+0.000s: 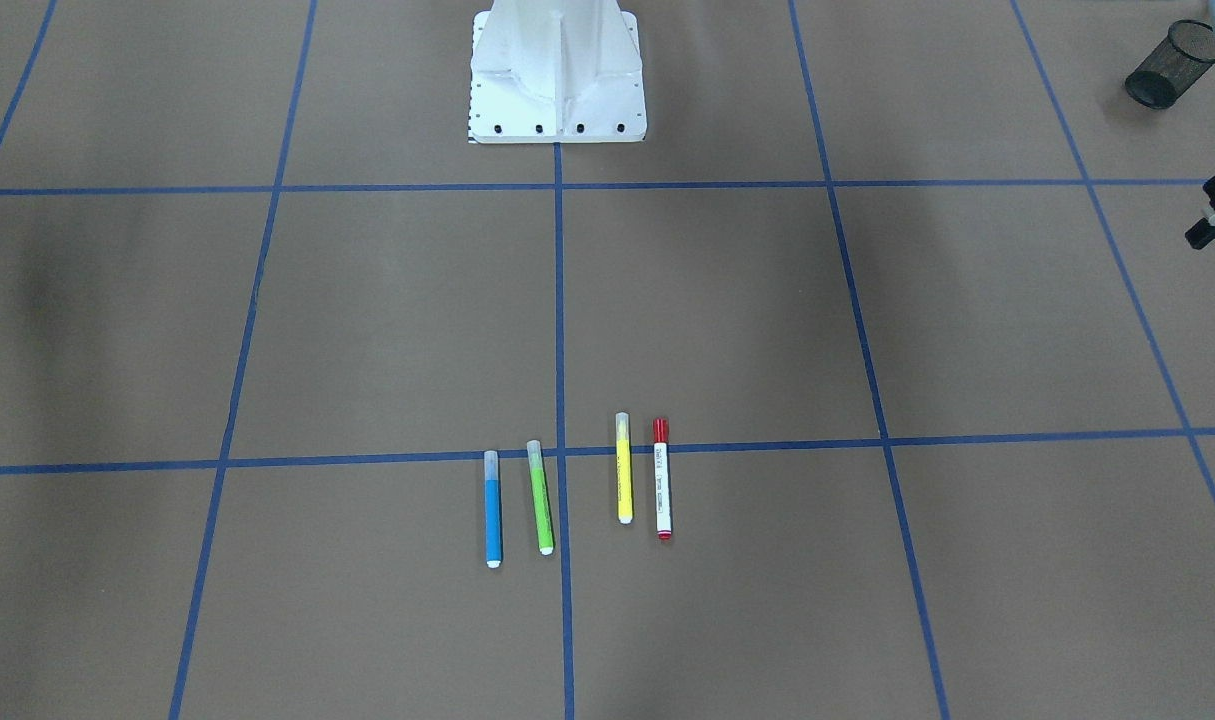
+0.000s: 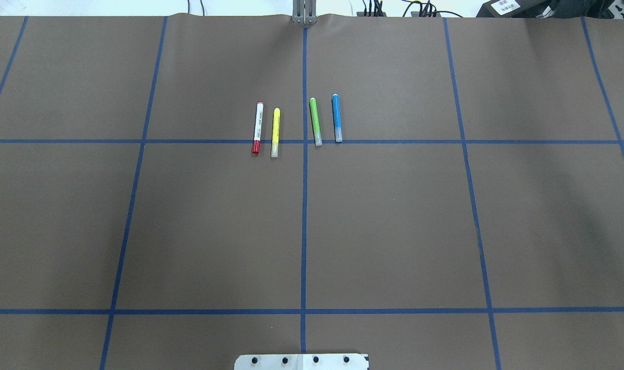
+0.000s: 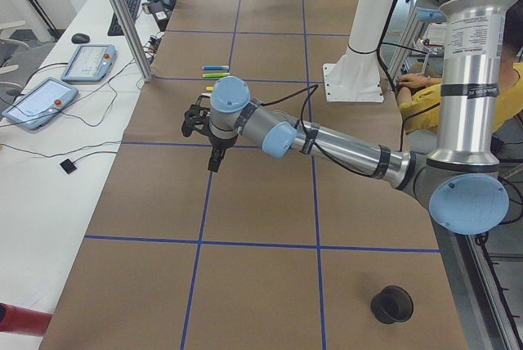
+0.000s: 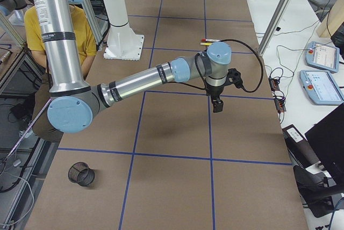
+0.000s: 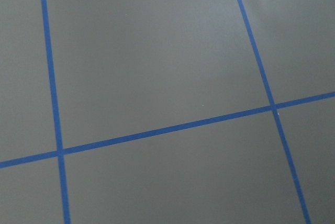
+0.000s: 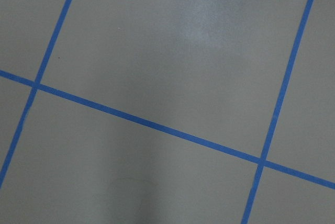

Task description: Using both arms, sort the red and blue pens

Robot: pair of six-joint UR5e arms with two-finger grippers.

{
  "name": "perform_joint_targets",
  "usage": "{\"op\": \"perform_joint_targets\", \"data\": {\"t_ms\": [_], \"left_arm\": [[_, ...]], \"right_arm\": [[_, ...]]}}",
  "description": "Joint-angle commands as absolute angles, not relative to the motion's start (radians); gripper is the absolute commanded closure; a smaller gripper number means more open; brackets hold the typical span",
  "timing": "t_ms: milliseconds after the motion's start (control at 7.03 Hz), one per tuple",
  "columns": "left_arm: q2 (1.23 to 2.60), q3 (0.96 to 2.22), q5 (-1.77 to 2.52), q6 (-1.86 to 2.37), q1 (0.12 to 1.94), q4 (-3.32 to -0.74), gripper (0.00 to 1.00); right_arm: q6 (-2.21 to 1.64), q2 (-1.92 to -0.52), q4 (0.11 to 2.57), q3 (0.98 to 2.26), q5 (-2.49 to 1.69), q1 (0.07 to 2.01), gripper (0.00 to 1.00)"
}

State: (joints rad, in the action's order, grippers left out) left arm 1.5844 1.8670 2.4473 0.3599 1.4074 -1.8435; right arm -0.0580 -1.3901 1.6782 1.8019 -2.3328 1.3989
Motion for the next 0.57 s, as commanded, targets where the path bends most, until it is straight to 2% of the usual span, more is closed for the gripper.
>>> {"op": "perform_joint_targets", "data": {"t_ms": [0, 427], "left_arm": [[1.698, 1.809, 2.447, 0.46, 1.317, -1.815, 0.0], [1.848, 1.795, 2.392, 0.712, 1.15, -1.741, 0.0]], "right_arm": [[-0.194, -1.324, 1.678, 1.796, -2.33, 1.326, 0.0], [-0.377, -1.234, 1.677, 1.784, -2.318, 1.198, 0.0]]}}
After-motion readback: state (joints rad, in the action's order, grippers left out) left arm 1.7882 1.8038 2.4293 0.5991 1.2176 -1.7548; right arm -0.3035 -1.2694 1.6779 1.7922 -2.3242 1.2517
